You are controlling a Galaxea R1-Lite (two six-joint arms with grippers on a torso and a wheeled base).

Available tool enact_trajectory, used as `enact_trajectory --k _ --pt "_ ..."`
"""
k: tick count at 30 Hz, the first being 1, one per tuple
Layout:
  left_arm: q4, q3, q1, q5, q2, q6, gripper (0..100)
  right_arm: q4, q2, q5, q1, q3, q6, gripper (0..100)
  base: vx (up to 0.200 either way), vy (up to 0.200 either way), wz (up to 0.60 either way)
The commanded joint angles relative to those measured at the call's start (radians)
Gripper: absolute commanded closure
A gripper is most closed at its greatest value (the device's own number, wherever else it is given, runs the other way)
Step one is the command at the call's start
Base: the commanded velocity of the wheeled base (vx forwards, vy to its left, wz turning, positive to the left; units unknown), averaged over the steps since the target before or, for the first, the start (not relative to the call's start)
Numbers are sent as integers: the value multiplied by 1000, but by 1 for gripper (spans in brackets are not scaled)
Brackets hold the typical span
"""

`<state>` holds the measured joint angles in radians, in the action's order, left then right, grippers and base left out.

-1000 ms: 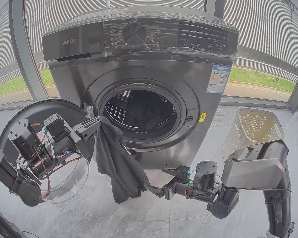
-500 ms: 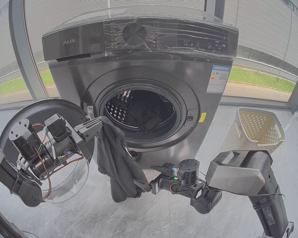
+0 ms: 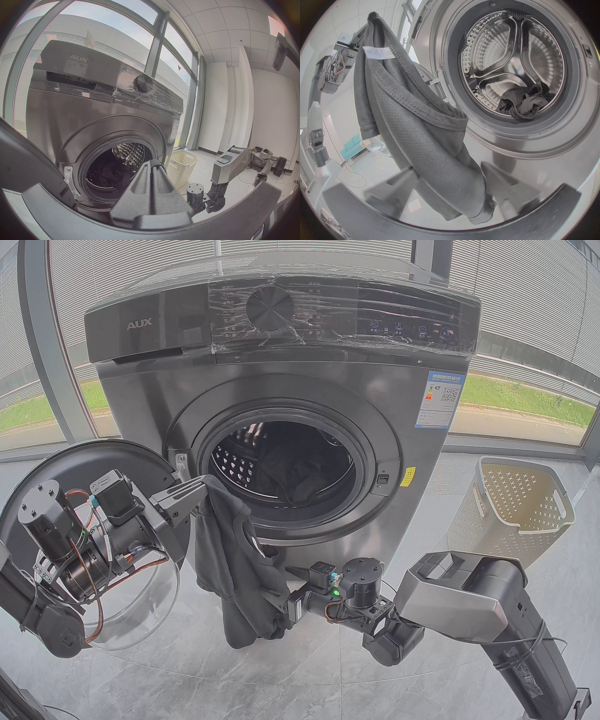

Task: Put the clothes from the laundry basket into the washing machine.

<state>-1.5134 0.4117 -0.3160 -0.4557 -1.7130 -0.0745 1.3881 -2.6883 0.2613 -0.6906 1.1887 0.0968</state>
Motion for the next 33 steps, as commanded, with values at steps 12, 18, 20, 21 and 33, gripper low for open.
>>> enact_trajectory --k 12,18,20,21,33 --pt "-1 1 43 -3 -13 -5 100 94 168 -77 19 -169 0 100 0 0 0" --pt "-1 12 60 -4 -4 -8 100 124 383 -123 80 -394 -8 100 0 0 0" --pt "-1 12 60 -3 0 -8 100 135 429 -126 97 -442 -6 100 0 0 0" --pt "-1 12 60 -3 0 -8 100 138 459 -126 109 -466 -5 100 0 0 0" --pt "-1 15 60 -3 42 -24 100 131 802 -192 122 -669 26 100 0 0 0"
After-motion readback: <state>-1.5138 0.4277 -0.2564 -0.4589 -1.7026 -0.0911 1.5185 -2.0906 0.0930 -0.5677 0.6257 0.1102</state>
